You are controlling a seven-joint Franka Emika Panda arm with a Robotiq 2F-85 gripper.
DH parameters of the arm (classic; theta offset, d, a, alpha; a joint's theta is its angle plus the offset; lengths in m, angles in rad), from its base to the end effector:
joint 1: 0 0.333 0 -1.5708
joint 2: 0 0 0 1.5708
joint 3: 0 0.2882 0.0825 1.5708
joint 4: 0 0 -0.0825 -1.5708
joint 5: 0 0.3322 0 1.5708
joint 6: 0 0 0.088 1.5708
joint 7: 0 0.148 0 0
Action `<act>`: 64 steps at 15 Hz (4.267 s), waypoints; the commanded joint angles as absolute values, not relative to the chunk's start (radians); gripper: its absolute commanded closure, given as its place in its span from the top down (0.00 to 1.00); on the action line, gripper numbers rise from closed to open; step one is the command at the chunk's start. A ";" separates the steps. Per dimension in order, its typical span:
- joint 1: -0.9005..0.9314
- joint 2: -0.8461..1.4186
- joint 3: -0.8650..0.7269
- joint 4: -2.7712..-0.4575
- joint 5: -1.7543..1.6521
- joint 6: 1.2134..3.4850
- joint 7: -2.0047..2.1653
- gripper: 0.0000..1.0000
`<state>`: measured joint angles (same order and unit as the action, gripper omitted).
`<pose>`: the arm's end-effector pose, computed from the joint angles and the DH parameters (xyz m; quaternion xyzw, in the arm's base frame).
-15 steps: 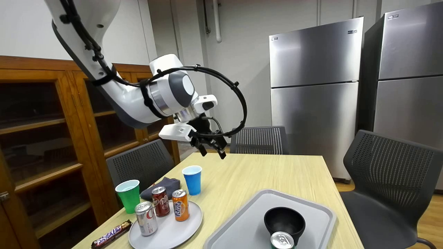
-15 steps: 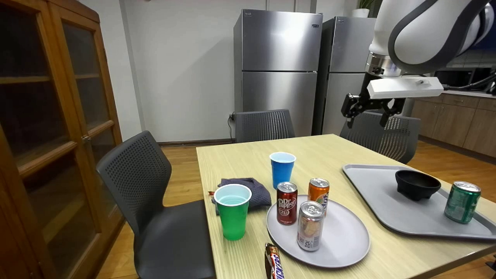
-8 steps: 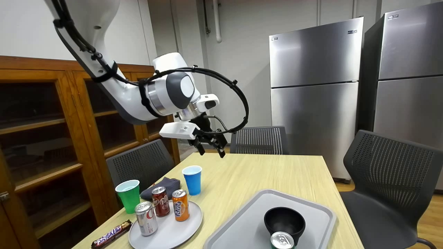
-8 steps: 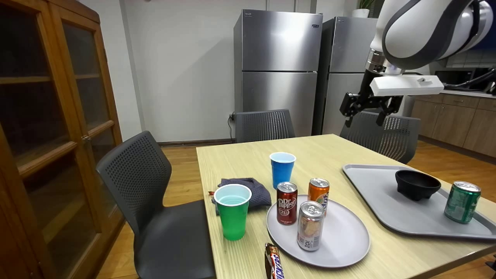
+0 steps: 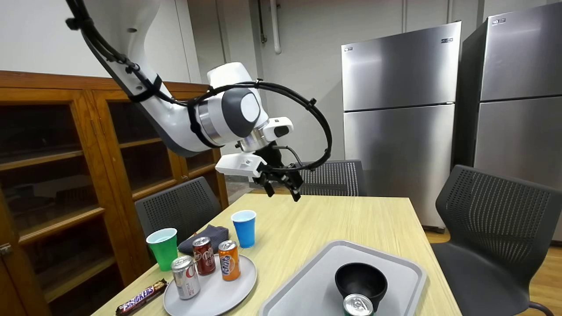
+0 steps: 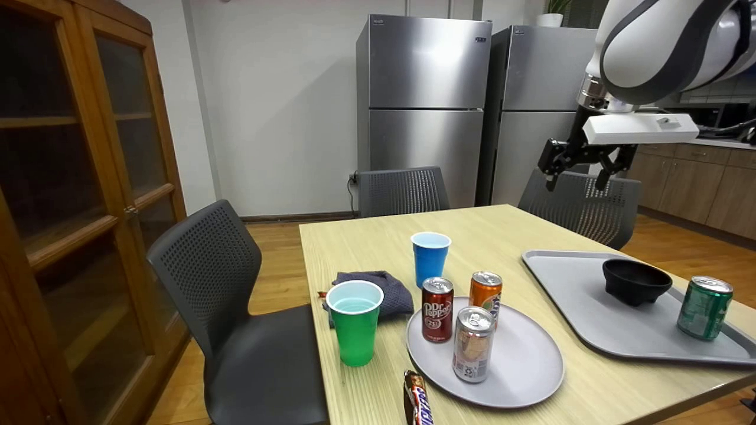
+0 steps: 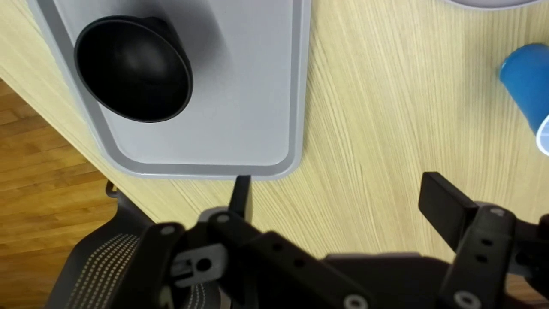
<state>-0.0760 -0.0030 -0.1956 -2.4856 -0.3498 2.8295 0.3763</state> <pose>0.4674 -0.1165 0.2986 0.9685 -0.1629 0.1740 0.0719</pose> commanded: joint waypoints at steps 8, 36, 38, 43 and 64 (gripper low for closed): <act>-0.192 0.007 -0.235 -2.464 -0.430 2.820 0.493 1.00; -0.271 0.148 -0.404 -2.577 -0.324 2.863 0.561 1.00; -0.263 0.182 -0.414 -2.568 -0.290 2.872 0.556 1.00; -0.247 0.265 -0.421 -2.533 -0.176 2.885 0.531 1.00; -0.177 0.419 -0.476 -2.408 0.006 2.863 0.493 0.38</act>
<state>-0.2104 0.4193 -0.4446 -2.4240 -0.0129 2.8758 0.5235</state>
